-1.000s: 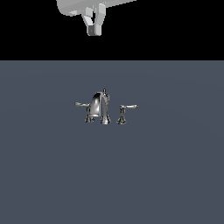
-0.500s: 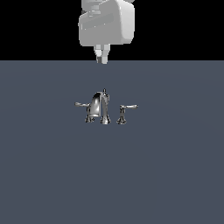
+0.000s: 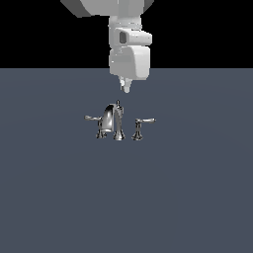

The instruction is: Turn on the faucet by rotating a designated handle.

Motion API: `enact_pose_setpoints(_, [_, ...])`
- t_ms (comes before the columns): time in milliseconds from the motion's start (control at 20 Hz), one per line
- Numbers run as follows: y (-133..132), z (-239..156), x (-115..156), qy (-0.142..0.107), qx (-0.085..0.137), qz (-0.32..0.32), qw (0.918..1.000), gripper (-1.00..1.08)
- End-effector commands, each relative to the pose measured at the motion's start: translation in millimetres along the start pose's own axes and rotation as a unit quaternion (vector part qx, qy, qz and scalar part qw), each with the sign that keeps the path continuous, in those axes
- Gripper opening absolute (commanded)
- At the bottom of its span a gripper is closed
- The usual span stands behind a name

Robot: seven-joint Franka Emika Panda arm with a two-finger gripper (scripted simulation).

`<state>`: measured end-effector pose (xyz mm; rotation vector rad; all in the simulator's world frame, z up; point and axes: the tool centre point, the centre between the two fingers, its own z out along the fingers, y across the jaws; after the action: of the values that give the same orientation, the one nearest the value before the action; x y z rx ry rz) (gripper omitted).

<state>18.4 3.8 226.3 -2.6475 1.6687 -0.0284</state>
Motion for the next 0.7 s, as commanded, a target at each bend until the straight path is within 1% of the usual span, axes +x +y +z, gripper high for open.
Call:
enact_pose_setpoints(0, [-8, 17, 14, 0.001, -0.001, 0.033, 0.9995, -1.0])
enact_pose_setpoints(250, [-22, 52, 45, 0.001, -0.005, 0.1, 0.995, -1.0])
enact_pose_setpoints(650, [-34, 101, 93, 0.001, -0.009, 0.196, 0.9805, -1.0])
